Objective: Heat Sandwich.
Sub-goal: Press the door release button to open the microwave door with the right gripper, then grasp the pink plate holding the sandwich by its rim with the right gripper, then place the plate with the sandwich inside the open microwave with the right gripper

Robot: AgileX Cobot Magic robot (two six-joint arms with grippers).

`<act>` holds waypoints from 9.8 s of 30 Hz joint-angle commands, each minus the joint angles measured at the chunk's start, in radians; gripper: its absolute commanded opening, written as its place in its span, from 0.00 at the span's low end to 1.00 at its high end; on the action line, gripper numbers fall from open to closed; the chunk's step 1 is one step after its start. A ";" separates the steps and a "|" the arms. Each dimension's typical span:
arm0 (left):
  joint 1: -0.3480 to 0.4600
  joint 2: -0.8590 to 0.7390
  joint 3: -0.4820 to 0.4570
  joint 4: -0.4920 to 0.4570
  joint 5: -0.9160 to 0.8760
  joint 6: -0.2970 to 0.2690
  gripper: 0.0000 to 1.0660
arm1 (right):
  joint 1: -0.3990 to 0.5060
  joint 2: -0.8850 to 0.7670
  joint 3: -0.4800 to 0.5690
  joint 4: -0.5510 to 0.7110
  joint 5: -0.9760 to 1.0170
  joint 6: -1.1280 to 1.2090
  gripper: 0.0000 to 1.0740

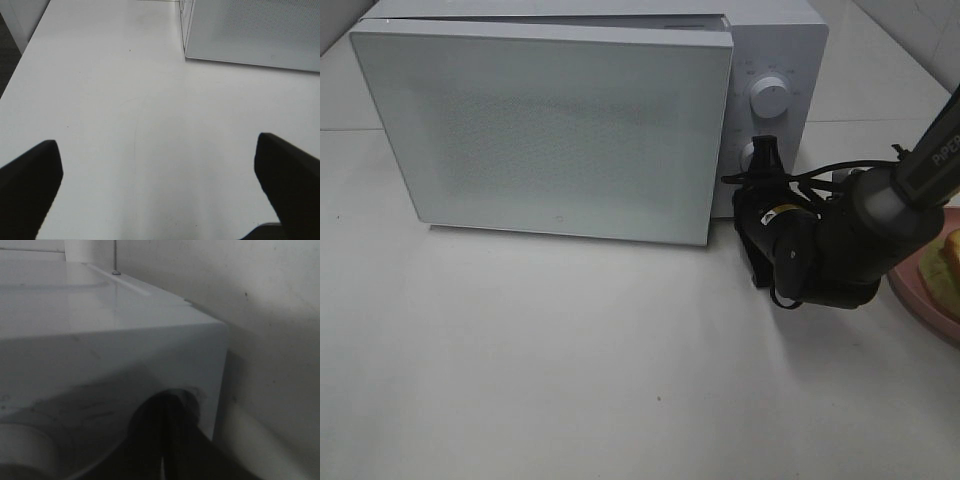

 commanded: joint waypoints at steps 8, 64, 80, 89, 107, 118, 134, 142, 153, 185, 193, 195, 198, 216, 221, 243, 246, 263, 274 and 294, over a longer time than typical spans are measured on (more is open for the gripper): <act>0.005 -0.016 0.001 -0.002 -0.009 0.000 0.94 | -0.044 -0.004 -0.084 -0.076 -0.200 -0.016 0.00; 0.005 -0.016 0.001 -0.002 -0.009 0.000 0.94 | -0.034 -0.244 0.231 -0.201 0.165 -0.022 0.04; 0.005 -0.016 0.001 -0.002 -0.009 0.000 0.94 | -0.034 -0.527 0.271 -0.206 0.611 -0.649 0.10; 0.005 -0.016 0.001 -0.002 -0.009 0.000 0.94 | -0.037 -0.658 0.269 -0.206 0.873 -1.160 0.13; 0.005 -0.016 0.001 -0.002 -0.009 0.000 0.94 | -0.037 -0.778 0.267 -0.327 1.295 -1.516 0.21; 0.005 -0.016 0.001 -0.002 -0.009 0.000 0.94 | -0.060 -0.778 0.151 -0.489 1.544 -1.341 0.44; 0.005 -0.016 0.001 -0.002 -0.009 0.000 0.94 | -0.257 -0.778 0.118 -0.557 1.608 -1.357 0.81; 0.005 -0.016 0.001 -0.002 -0.009 0.000 0.94 | -0.341 -0.777 0.118 -0.595 1.610 -1.361 0.80; 0.005 -0.016 0.001 -0.002 -0.009 0.000 0.94 | -0.399 -0.739 0.118 -0.598 1.574 -1.358 0.78; 0.005 -0.016 0.001 -0.002 -0.009 0.000 0.94 | -0.399 -0.477 0.033 -0.753 1.439 -1.247 0.74; 0.005 -0.016 0.001 -0.002 -0.009 0.000 0.94 | -0.399 -0.400 0.021 -0.753 1.381 -1.249 0.74; 0.005 -0.016 0.001 -0.002 -0.009 0.000 0.94 | -0.399 -0.373 0.021 -0.755 1.363 -1.249 0.73; 0.005 -0.016 0.001 -0.002 -0.009 0.000 0.94 | -0.399 -0.358 0.021 -0.755 1.355 -1.249 0.73; 0.005 -0.016 0.001 -0.002 -0.009 0.000 0.94 | -0.399 -0.345 0.021 -0.792 1.352 -1.248 0.14; 0.005 -0.016 0.001 -0.002 -0.009 0.000 0.94 | -0.399 -0.318 0.021 -0.810 1.362 -1.248 0.00; 0.005 -0.016 0.001 -0.002 -0.009 0.000 0.94 | -0.377 -0.390 -0.010 -0.943 1.510 -1.154 0.00; 0.005 -0.016 0.001 -0.002 -0.009 0.000 0.94 | -0.355 -0.416 -0.009 -0.958 1.541 -1.148 0.00; 0.005 -0.016 0.001 -0.002 -0.009 0.000 0.94 | -0.178 -0.623 0.074 -0.959 1.664 -1.143 0.00; 0.005 -0.016 0.001 -0.002 -0.009 0.000 0.94 | -0.075 -0.719 0.130 -0.956 1.693 -1.144 0.00; 0.005 -0.016 0.001 -0.002 -0.009 0.000 0.94 | 0.214 -0.838 0.143 -0.938 1.770 -1.224 0.00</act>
